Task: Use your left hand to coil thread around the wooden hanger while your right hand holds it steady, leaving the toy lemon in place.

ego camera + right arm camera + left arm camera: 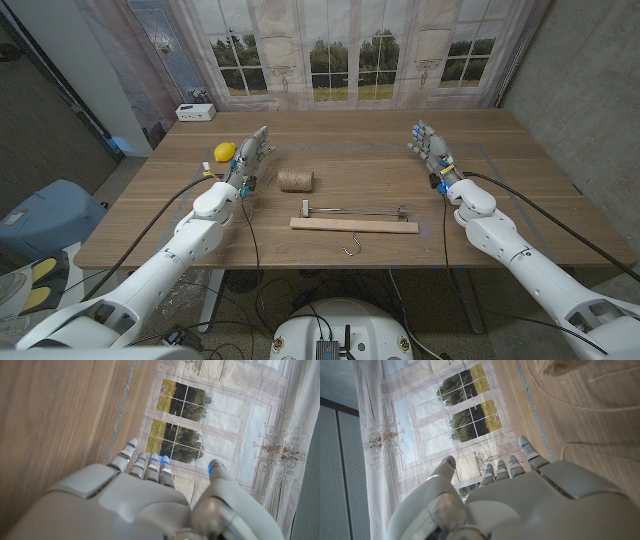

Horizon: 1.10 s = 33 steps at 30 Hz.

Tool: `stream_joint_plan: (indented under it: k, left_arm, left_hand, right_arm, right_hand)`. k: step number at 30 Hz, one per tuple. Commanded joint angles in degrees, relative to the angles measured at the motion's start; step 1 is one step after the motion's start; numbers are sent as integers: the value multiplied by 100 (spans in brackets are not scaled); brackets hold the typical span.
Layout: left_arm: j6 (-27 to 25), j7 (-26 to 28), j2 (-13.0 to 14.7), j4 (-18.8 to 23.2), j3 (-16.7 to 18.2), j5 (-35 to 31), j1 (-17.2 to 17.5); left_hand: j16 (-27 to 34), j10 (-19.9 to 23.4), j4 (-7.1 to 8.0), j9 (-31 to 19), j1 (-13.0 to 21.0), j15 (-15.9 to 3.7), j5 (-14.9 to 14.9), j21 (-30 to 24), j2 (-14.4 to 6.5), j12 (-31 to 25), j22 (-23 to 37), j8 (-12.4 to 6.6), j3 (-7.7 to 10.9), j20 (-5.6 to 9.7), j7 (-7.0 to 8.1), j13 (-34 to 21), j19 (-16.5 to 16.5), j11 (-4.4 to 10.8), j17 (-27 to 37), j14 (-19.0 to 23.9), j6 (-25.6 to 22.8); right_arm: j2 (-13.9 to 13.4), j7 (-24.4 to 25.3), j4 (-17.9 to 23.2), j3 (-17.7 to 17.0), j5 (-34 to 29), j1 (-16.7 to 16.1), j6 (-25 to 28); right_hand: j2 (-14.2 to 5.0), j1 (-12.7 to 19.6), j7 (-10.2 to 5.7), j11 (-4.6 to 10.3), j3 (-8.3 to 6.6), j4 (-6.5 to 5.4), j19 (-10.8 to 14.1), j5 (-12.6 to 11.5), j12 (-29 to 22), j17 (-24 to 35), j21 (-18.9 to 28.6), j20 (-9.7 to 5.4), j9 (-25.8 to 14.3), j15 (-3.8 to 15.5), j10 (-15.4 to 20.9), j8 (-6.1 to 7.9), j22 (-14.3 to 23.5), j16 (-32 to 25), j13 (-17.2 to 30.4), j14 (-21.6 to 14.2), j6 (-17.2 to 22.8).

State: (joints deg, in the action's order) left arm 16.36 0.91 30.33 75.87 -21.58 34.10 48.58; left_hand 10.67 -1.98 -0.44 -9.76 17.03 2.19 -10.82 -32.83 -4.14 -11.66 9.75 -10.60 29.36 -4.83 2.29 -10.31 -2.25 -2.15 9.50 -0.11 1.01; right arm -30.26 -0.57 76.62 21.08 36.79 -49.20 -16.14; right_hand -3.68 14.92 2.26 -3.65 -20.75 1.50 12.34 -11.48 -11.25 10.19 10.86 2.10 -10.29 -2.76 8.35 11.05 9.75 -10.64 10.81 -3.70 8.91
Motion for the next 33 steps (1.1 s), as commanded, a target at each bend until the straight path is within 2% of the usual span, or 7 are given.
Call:
stream_joint_plan:
  k: [1,4,7,13,20,33]
  left_arm:
    - [-453,719,497,597,-215,-987,87]
    - [-781,977,693,885,-283,-1347,112]
    - [-1106,1100,881,1130,-347,-1627,113]
    - [-1642,1015,1219,1498,-469,-1981,49]
    - [-2179,897,1503,1878,-615,-2356,-52]
    - [-3224,545,2037,2742,-881,-3104,-248]
  left_hand:
    - [73,205,-264,-33,207,23,17,62,98,-76,25,-106,-4,-136,27,-33,-67,22,33,267,-326]
    - [136,480,-502,-45,362,117,56,125,194,-145,44,-115,-26,-291,55,-52,-184,53,50,632,-584]
    - [171,604,-575,-50,413,119,64,152,220,-178,52,-121,-32,-357,53,-62,-206,42,58,804,-680]
    - [213,930,-698,-59,507,130,76,217,268,-277,65,-129,-41,-463,24,-87,-194,4,79,1055,-836]
    - [210,1153,-824,-68,662,34,74,276,299,-331,73,-189,-30,-498,20,-110,-204,140,94,1172,-1132]
    - [89,1101,-1000,-76,1105,-23,57,407,387,-264,71,-216,37,-552,126,-129,-110,285,106,953,-1336]
  right_arm:
    - [-292,690,589,88,-626,-198,318]
    - [-491,1012,960,149,-938,-263,682]
    - [-653,1195,1258,192,-1131,-308,1021]
    - [-935,1449,1798,281,-1426,-375,1717]
    - [-1221,1642,2372,388,-1749,-441,2426]
    - [-1610,1845,3242,518,-2234,-621,3331]
  right_hand:
    - [-64,395,-35,38,-181,305,110,-11,-71,23,65,100,-15,-57,214,106,30,-104,27,-247,307]
    - [-93,618,-75,63,-279,501,187,31,-101,29,90,147,-20,-49,356,132,37,-145,34,-414,468]
    - [-103,736,-108,63,-327,603,223,61,-114,36,101,220,-22,-47,435,134,42,-164,39,-507,538]
    - [-121,814,-143,82,-359,661,228,77,-123,42,101,267,-24,-17,490,133,47,-176,42,-564,585]
    - [-139,892,-172,99,-389,712,248,88,-123,51,108,361,-26,41,526,133,52,-200,46,-648,636]
    - [-141,1037,-210,147,-442,795,271,99,-125,58,114,402,-29,94,587,136,56,-199,50,-688,714]
